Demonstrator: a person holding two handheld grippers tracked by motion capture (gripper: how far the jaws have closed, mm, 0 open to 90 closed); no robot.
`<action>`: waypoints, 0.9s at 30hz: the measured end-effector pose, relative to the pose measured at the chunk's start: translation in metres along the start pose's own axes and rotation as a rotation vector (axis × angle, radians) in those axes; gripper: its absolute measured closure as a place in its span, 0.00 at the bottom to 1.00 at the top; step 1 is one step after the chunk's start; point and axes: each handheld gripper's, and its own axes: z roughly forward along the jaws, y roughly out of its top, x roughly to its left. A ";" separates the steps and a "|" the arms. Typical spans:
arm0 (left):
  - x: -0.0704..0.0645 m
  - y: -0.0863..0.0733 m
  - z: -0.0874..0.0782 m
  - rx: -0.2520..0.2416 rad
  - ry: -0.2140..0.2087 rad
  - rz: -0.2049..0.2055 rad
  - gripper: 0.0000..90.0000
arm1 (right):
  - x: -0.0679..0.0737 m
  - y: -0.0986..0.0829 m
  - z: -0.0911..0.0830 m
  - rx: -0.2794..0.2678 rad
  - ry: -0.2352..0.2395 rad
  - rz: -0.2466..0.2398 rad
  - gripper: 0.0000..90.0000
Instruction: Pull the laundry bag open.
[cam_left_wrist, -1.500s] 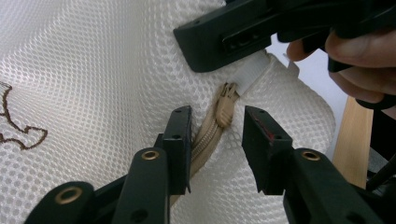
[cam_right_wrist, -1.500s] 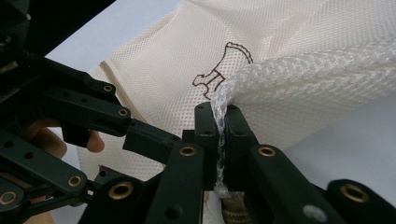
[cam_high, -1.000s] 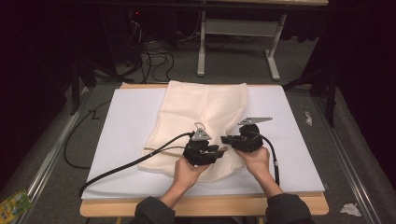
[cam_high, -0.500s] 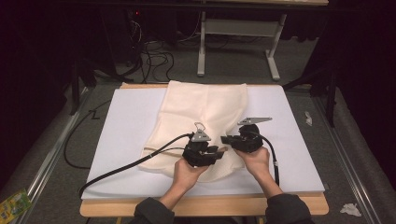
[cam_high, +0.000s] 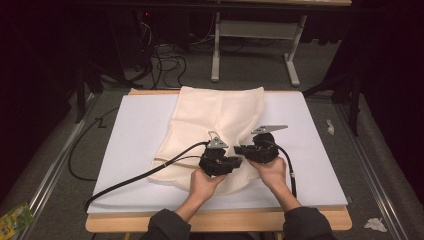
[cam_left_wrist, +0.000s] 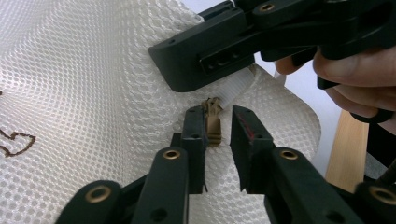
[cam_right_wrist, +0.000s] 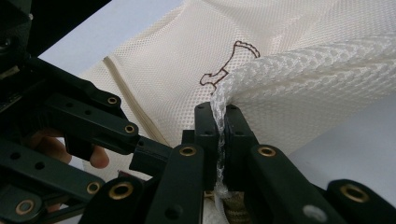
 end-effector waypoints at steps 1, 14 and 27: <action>0.000 0.000 0.000 0.000 0.003 0.002 0.88 | 0.000 0.000 0.000 -0.001 0.000 -0.001 0.98; 0.001 0.001 0.000 0.002 -0.007 -0.002 0.97 | -0.002 -0.001 -0.003 0.012 -0.002 -0.010 0.96; 0.001 0.002 -0.004 0.003 -0.009 0.015 0.97 | -0.003 -0.003 -0.007 0.038 -0.001 -0.014 0.90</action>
